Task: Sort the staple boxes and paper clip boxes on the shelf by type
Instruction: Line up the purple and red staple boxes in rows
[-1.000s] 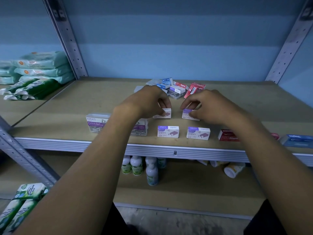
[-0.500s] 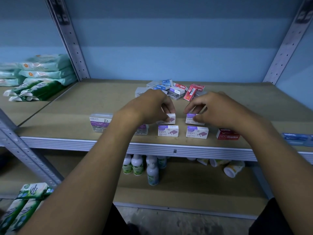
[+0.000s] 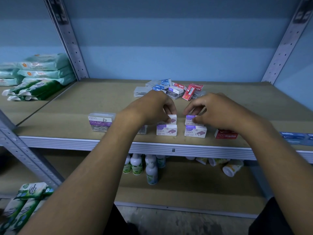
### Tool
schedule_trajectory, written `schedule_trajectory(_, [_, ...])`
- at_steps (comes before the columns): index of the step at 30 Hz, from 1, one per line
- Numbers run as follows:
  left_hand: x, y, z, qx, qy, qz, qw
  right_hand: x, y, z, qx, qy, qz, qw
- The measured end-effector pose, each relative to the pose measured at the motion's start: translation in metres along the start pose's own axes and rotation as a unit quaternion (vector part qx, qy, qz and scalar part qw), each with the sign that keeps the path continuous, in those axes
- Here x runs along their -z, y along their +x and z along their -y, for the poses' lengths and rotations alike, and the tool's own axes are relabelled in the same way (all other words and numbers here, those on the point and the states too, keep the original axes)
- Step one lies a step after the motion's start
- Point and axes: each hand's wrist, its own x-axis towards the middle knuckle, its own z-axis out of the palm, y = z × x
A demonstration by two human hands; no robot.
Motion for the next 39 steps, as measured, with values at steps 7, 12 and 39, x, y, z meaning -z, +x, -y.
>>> schedule_trajectory(7, [-0.003,0.003,0.0,0.001,-0.002,0.004,1.0,-0.002,0.003,-0.003,0.002,0.007,0.016,1.0])
schedule_trajectory(12, [-0.002,0.003,0.004,0.001,-0.018,-0.003,1.0,-0.003,0.003,-0.006,0.002,0.043,-0.006,0.999])
schedule_trajectory(39, [0.007,0.09,0.022,0.0,0.033,-0.127,0.991,0.005,0.085,-0.055,-0.058,-0.084,-0.074,0.992])
